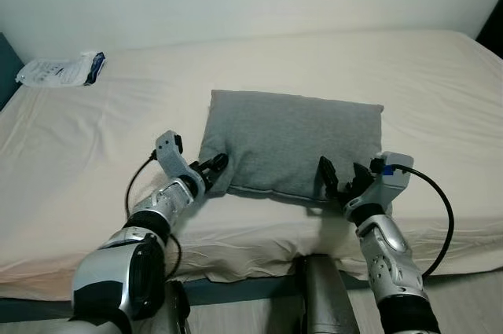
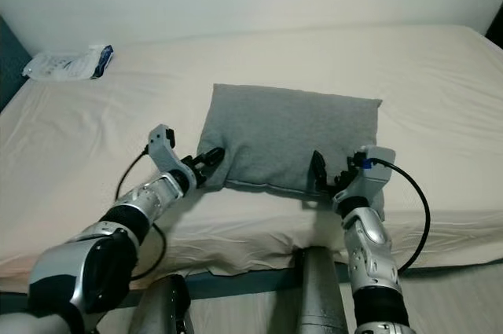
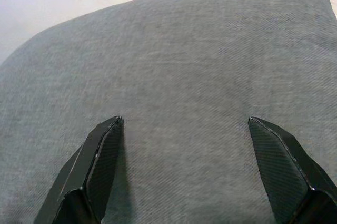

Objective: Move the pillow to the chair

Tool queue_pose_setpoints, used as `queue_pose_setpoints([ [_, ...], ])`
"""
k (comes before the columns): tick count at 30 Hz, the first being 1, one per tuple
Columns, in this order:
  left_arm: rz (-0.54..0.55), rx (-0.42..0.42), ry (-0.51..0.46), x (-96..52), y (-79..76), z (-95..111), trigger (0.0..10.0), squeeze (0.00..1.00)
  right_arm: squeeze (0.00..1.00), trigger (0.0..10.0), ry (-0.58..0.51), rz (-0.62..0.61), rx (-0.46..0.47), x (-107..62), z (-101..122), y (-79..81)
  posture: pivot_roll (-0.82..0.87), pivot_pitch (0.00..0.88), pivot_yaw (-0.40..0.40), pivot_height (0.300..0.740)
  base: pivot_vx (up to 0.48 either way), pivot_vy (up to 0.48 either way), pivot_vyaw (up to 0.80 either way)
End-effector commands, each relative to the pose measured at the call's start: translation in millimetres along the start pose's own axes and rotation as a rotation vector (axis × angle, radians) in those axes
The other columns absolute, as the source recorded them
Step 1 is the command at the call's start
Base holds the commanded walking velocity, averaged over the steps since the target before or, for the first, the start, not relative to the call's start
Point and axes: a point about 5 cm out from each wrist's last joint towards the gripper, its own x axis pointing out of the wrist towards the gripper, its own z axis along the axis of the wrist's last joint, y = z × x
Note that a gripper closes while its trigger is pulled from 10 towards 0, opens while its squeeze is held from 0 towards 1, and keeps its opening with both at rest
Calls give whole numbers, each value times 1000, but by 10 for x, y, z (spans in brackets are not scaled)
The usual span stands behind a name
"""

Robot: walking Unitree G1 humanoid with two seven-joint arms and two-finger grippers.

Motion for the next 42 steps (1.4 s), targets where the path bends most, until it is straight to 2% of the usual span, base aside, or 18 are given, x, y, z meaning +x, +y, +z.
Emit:
queue_pose_setpoints([
  [1,-108,3,93,85,-192,-188,10000,0,0,10000,54,11,26,-9,-108,44,-99,141,29,526,0,0,0],
  [2,-136,20,104,93,-223,-210,0,0,0,10000,56,12,25,8,-102,45,-94,136,23,526,0,0,0],
  [8,-246,205,257,61,-235,-395,0,0,0,10000,71,3,8,99,-80,54,-92,121,11,526,0,0,0],
  [9,-246,205,257,61,-235,-395,0,0,0,10000,71,3,8,99,-80,54,-92,121,11,526,0,0,0],
  [10,-232,242,286,47,-200,-429,0,0,0,10000,72,1,8,113,-76,56,-91,119,10,526,0,0,0],
  [13,-122,249,289,33,-100,-447,0,0,0,10000,72,-2,9,141,-67,65,-85,108,4,526,0,0,0],
  [15,-13,201,246,17,-6,-421,0,0,0,10000,74,-8,8,174,-64,79,-82,90,-4,526,0,0,0],
  [18,31,166,212,-6,58,-398,0,0,0,10000,74,-6,5,196,-59,94,-81,77,-6,526,0,0,0],
  [23,21,54,149,-39,102,-314,0,0,0,10000,54,-7,4,214,-26,96,-74,50,-14,526,0,0,0],
  [25,-21,-52,83,-89,134,-146,0,0,0,10000,12,-55,-12,222,38,29,-64,46,-12,526,0,0,0],
  [26,-21,-52,83,-89,134,-146,0,0,0,10000,12,-55,-12,222,38,29,-64,46,-12,526,0,0,0],
  [28,-102,-16,91,-248,237,110,0,0,0,10000,-22,-125,-16,239,98,-75,-46,36,-13,526,0,0,0],
  [31,-116,15,101,-314,285,191,0,0,0,10000,-28,-142,-17,246,110,-100,-44,35,-13,526,0,0,0],
  [33,-157,113,128,-547,428,450,0,0,0,10000,-30,-136,-24,271,114,-86,-33,30,-11,526,0,0,0],
  [35,-157,113,128,-547,428,450,0,0,0,10000,-30,-136,-24,271,114,-86,-33,30,-11,526,0,0,0],
  [37,-194,237,184,-826,564,667,0,0,0,10000,-37,-138,-16,288,124,-83,-23,26,-14,526,0,0,0],
  [39,-194,237,184,-826,564,667,0,0,0,10000,-37,-138,-16,288,124,-83,-23,26,-14,526,0,0,0],
  [42,-168,327,242,-1024,686,746,0,0,0,10000,-41,-152,-9,290,128,-112,-18,28,-15,526,0,0,0],
])
